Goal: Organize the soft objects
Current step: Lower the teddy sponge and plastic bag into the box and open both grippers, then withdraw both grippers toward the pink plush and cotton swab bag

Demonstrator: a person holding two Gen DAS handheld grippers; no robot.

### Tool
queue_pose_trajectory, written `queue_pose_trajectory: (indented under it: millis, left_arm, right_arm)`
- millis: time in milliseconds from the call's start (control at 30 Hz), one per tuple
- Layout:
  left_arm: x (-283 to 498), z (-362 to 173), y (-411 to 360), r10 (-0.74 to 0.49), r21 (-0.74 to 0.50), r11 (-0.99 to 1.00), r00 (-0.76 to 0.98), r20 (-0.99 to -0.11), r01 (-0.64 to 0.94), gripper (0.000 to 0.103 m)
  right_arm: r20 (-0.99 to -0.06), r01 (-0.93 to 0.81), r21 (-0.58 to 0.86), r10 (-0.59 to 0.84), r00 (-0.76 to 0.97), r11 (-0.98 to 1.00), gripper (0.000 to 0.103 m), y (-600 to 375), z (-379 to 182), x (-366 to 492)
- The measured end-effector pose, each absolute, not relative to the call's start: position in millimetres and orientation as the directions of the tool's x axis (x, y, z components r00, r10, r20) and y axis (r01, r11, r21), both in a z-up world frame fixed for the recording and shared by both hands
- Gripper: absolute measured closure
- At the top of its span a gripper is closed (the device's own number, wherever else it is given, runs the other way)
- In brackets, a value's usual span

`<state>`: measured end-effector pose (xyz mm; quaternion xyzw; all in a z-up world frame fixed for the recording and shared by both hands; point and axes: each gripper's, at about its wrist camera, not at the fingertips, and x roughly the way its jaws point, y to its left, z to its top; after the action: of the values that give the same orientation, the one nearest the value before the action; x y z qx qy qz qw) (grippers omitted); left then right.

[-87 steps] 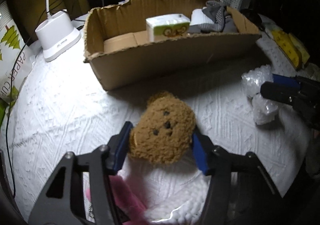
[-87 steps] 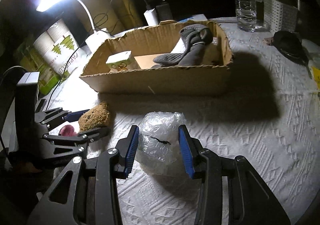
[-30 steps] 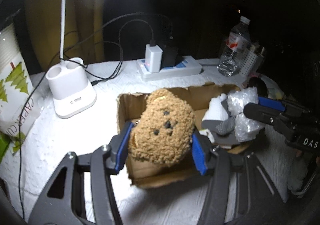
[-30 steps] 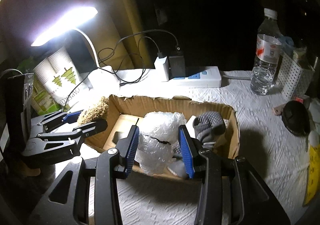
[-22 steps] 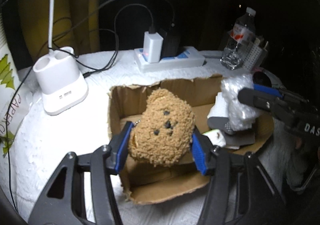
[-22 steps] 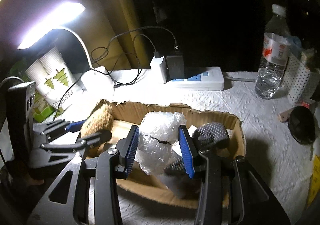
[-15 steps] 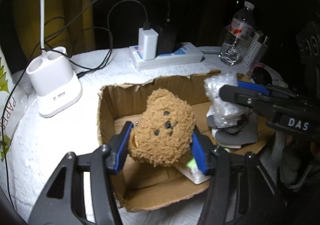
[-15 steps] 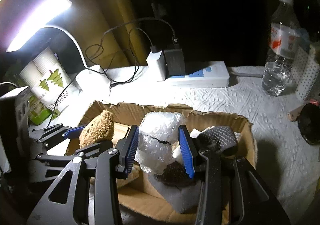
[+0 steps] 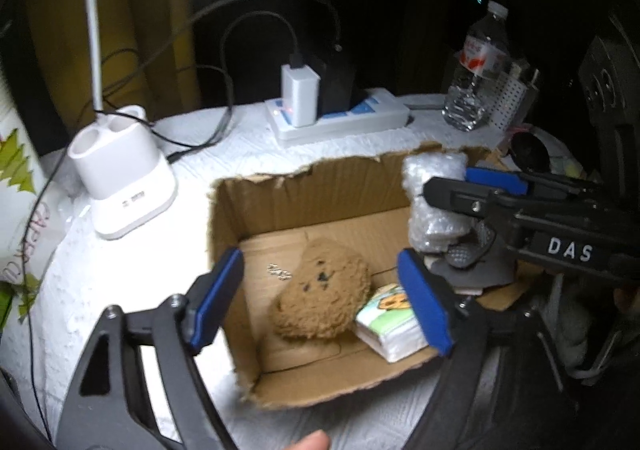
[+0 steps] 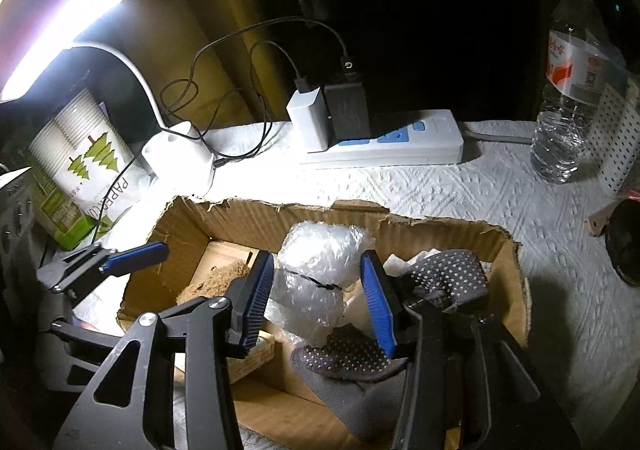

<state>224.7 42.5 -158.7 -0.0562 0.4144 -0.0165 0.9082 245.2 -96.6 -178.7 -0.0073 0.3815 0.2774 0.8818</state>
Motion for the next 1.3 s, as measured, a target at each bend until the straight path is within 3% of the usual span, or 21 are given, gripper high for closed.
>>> queue_pose_trajectory:
  millis: [167,233,833,1300]
  left_arm:
    - [209.6,-144.5,52.5,-0.070,-0.137,0.990,0.680,-0.730,-0.045,0.019]
    - [202.9,-138.7,54.7,-0.072,-0.142,0.989,0.687,-0.723,-0.047,0.019]
    - [127.2,-95.1,52.2,-0.116,-0.167,0.986,0.756,-0.644,0.009,0.018]
    - [73.2,-82.9,56.8,-0.094,-0.166,0.986,0.791,-0.605,-0.010,0.018]
  right_arm:
    - [-0.681,-0.472,0.187,0.460,0.570,0.862,0.053,-97.7,-162.7,233.7]
    - [-0.671,-0.466,0.168,0.447,0.591,0.869,0.046,-96.3,-153.6,224.8]
    - [-0.615,-0.423,0.084,0.381,0.690,0.902,0.045,-94.8,-101.8,144.7]
    - [-0.596,-0.434,0.053,0.378,0.709,0.899,0.045,-93.6,-95.2,90.1]
